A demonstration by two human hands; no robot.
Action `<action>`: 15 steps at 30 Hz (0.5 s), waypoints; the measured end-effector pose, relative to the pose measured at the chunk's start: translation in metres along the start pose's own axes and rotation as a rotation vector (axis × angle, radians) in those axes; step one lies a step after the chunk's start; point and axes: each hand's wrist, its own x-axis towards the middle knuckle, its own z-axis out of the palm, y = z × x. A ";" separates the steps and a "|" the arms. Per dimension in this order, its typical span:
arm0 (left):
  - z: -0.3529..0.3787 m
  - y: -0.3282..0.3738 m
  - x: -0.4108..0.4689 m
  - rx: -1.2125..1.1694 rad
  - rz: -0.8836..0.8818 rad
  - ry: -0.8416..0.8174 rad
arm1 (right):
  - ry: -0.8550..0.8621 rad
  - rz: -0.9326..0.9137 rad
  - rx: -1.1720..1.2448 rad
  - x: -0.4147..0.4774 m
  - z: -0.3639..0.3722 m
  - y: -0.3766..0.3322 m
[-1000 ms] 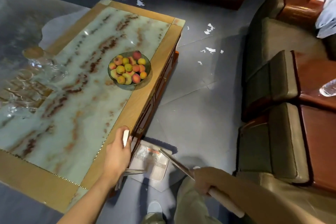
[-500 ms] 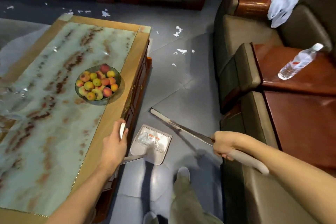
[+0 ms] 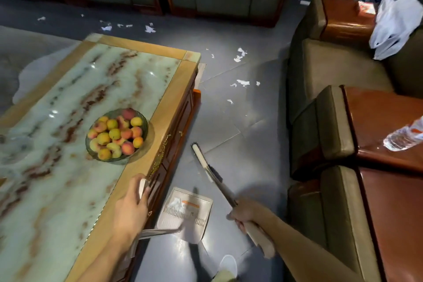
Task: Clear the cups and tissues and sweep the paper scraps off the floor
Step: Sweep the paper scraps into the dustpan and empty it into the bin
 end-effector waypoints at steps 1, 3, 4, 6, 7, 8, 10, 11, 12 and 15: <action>0.002 0.002 0.006 0.006 0.003 0.016 | -0.023 -0.006 0.065 0.004 0.004 -0.002; 0.007 0.005 0.013 0.013 0.012 0.037 | -0.075 -0.004 0.134 0.008 0.011 0.001; 0.009 0.008 0.015 0.019 0.016 0.040 | -0.122 -0.003 0.140 0.007 0.012 0.005; 0.012 0.011 0.019 0.021 0.009 0.048 | -0.184 0.042 0.228 0.001 0.008 0.016; 0.013 0.011 0.019 0.020 0.006 0.052 | -0.196 0.026 0.258 -0.002 0.002 0.022; 0.013 0.013 0.019 0.025 0.010 0.057 | -0.215 0.040 0.319 -0.004 -0.006 0.026; 0.013 0.018 0.015 0.037 0.024 0.069 | -0.243 0.066 0.328 -0.008 -0.030 0.029; 0.014 0.022 0.013 0.031 0.029 0.064 | -0.282 0.113 0.325 -0.010 -0.044 0.031; 0.015 0.028 0.011 0.018 0.036 0.050 | -0.306 0.175 0.345 -0.015 -0.057 0.033; 0.019 0.053 0.013 -0.027 0.066 0.013 | -0.339 0.231 0.442 -0.034 -0.090 0.036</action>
